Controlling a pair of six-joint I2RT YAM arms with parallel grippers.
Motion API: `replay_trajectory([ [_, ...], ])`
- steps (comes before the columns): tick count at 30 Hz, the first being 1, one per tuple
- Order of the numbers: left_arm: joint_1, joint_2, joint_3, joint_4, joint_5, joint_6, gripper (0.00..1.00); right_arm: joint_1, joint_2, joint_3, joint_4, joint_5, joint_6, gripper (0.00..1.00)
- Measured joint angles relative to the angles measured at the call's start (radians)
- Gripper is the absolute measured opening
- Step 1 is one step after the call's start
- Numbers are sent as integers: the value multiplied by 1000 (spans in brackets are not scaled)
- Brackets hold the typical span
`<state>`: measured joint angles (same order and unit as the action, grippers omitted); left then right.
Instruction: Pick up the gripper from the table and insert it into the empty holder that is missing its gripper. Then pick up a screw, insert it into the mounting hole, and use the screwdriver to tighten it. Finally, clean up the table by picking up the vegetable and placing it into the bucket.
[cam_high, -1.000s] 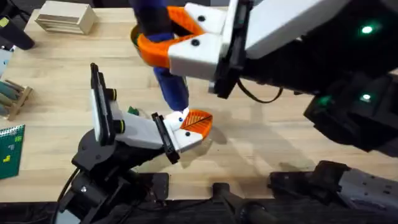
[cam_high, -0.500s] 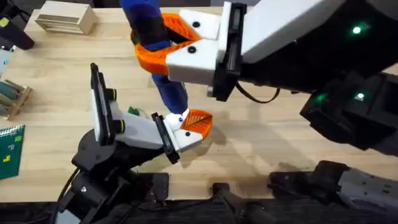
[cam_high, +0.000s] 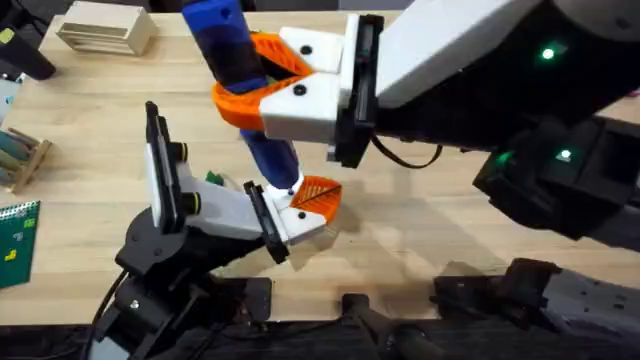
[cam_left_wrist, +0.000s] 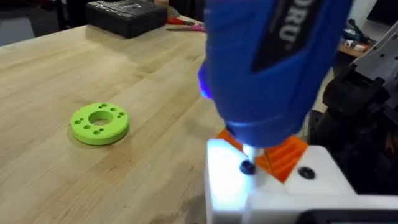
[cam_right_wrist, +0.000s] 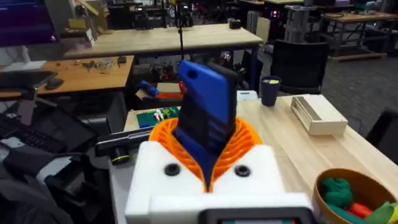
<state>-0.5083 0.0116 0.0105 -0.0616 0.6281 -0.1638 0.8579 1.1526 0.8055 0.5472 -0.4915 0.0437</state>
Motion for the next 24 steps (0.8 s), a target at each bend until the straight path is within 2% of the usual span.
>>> replay_trajectory([
  [24,0,0,0,-1,0,0,5,1,18,0,-1,-3,-3,31],
])
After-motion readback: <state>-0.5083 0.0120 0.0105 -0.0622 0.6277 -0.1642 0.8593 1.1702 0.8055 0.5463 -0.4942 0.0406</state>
